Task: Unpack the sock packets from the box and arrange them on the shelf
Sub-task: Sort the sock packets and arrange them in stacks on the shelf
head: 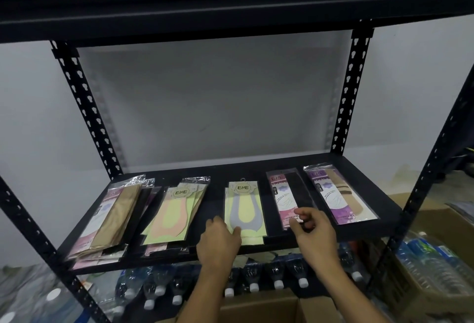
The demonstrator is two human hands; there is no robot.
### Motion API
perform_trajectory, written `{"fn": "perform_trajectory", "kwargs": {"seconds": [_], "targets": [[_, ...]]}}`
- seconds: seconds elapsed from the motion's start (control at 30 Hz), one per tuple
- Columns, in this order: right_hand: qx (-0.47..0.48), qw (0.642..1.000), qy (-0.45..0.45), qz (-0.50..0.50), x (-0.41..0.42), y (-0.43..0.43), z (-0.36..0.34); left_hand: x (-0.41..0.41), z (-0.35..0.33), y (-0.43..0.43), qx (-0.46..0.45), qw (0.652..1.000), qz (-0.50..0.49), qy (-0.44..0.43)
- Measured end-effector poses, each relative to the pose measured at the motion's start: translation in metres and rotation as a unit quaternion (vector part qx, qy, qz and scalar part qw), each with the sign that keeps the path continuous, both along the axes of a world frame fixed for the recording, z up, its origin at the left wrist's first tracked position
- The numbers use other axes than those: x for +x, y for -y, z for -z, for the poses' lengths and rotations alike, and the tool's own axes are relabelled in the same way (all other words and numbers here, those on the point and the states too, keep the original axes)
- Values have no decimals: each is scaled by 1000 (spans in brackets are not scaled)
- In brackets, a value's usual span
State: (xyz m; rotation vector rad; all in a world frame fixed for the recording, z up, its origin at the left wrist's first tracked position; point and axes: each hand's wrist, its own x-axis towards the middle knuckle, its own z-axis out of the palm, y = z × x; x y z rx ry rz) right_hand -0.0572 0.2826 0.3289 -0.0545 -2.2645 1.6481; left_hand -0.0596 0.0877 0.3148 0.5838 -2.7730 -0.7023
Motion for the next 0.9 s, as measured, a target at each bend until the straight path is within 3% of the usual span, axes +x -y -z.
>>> {"fn": "perform_trajectory", "kwargs": {"seconds": [0.37, 0.6, 0.73, 0.9], "targets": [[-3, 1000, -5, -9, 5, 7, -2, 18, 4, 1, 19, 1000, 7, -15], [8, 1000, -16, -21, 6, 14, -7, 24, -4, 15, 77, 993, 6, -89], [-2, 999, -14, -51, 5, 35, -6, 35, -19, 45, 134, 977, -13, -168], [3, 996, -4, -94, 6, 81, -2, 55, -32, 100, 275, 931, -44, -235]]}}
